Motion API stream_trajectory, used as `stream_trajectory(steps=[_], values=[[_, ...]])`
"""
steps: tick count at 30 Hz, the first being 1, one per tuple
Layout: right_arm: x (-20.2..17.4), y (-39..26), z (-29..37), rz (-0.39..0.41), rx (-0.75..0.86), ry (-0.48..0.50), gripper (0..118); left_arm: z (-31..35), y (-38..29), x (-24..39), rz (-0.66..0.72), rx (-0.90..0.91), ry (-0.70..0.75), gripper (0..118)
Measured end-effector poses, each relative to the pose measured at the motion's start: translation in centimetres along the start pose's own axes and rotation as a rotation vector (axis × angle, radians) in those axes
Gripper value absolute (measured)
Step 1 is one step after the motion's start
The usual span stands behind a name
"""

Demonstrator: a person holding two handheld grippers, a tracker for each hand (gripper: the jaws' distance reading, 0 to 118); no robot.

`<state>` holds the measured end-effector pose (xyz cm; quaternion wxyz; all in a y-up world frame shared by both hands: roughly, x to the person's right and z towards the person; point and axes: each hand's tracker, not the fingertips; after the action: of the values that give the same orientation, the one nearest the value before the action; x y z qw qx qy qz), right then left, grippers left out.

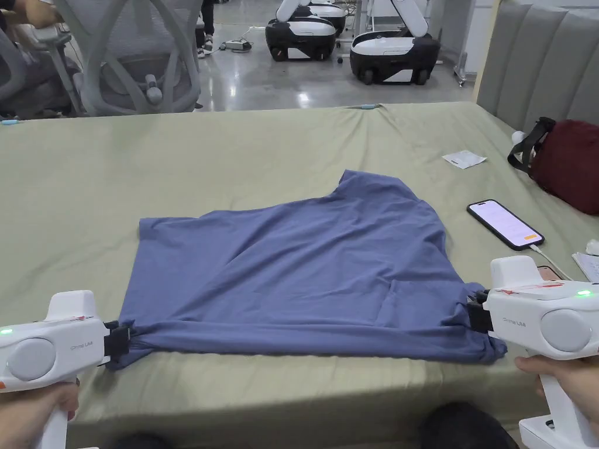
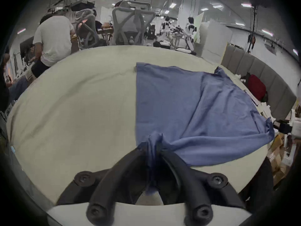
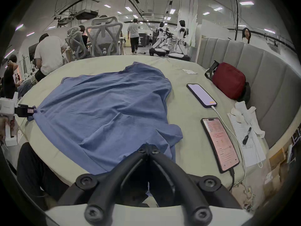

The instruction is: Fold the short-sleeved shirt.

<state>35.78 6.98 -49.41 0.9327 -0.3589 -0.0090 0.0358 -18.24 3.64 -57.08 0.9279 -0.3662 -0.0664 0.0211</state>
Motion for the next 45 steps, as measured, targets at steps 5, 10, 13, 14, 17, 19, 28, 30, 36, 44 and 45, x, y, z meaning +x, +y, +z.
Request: stream_trajectory(steps=[5, 10, 13, 14, 17, 19, 28, 30, 36, 44, 45], values=[[0.4, -0.1, 0.0, 0.006, -0.011, -0.029, 4, 0.4, 0.4, 1.1, -0.058, -0.016, 0.053, 7], [0.7, -0.3, 0.3, -0.009, 0.001, -0.047, 117, 0.5, 0.6, 1.3, -0.06, -0.018, 0.07, 7], [1.3, -0.4, 0.2, -0.026, -0.011, -0.067, 107, 0.6, 0.6, 1.2, -0.043, -0.019, 0.071, 7], [1.5, -0.5, -0.2, -0.032, -0.036, -0.068, 102, 0.7, 0.6, 1.2, -0.04, -0.018, 0.07, 7], [1.6, -1.2, -0.9, -0.044, -0.11, -0.054, 78, 0.9, 0.6, 1.1, -0.032, -0.014, 0.066, 7], [1.9, -1.8, -1.8, -0.038, -0.172, -0.018, 36, 1.0, 0.6, 1.0, -0.03, -0.011, 0.062, 7], [1.9, 0.8, -0.1, -0.029, 0.019, 0.011, 7, 2.2, 2.0, 0.5, -0.021, 0.01, 0.026, 7], [2.3, 3.4, 0.1, -0.036, 0.072, 0.014, 7, 2.4, 3.5, 0.2, 0.001, 0.028, 0.003, 7], [2.6, 13.2, -4.5, -0.047, 0.15, -0.017, 7, -0.5, 9.9, -0.4, 0.021, 0.082, 0.013, 7], [0.8, 15.5, -19.0, 0.027, -0.027, -0.084, 7, -11.7, 12.8, 0.8, -0.002, -0.078, 0.107, 7], [0.6, 14.9, -20.0, 0.021, -0.066, -0.101, 7, -12.5, 12.4, 0.8, -0.003, -0.1, 0.117, 7]])
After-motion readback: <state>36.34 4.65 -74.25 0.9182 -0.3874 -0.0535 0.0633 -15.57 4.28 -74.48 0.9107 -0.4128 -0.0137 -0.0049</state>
